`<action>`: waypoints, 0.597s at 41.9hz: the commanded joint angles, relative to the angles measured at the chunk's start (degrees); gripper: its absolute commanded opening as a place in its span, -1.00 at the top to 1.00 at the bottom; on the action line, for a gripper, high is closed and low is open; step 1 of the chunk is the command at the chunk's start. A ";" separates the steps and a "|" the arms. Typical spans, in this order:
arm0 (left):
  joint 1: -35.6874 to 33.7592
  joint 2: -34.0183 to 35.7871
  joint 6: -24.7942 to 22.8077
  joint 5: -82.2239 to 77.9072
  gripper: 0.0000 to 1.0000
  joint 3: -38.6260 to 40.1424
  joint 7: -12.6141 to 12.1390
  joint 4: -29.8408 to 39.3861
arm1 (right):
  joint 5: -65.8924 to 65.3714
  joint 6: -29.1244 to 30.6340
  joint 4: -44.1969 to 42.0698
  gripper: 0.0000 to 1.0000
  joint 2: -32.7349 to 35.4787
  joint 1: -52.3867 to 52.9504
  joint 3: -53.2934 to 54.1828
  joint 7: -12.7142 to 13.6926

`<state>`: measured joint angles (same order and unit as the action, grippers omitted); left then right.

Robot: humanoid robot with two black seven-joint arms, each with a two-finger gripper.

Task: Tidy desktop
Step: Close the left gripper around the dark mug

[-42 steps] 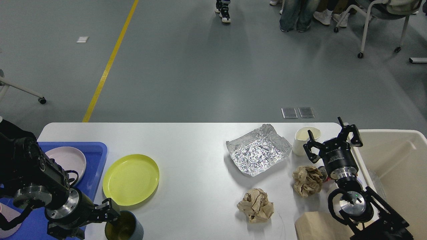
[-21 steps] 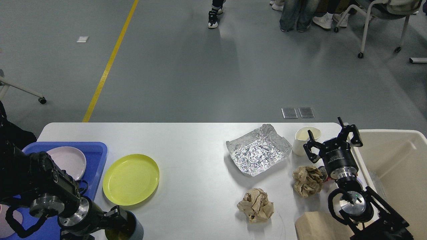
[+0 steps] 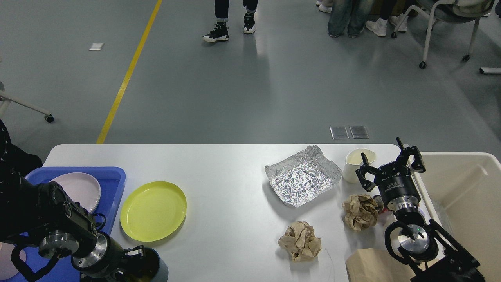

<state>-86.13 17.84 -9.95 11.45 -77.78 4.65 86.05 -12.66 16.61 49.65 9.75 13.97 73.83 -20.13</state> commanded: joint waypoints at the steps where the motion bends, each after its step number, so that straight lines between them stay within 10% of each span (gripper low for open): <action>1: -0.18 0.26 0.02 -0.03 0.68 0.17 0.00 0.00 | 0.00 0.00 0.00 -1.00 0.00 0.01 0.00 0.00; 6: -0.18 0.17 -0.16 -0.03 1.00 0.26 -0.08 0.43 | 0.00 0.00 0.00 -1.00 0.00 0.01 0.00 0.00; 25: -5.70 1.58 -2.70 -0.11 1.00 -0.88 -1.14 2.54 | 0.00 0.00 0.00 -1.00 0.00 0.01 0.00 0.00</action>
<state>-88.09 18.71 -10.52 11.37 -77.89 4.35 87.21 -12.65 16.61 49.65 9.76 13.98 73.83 -20.13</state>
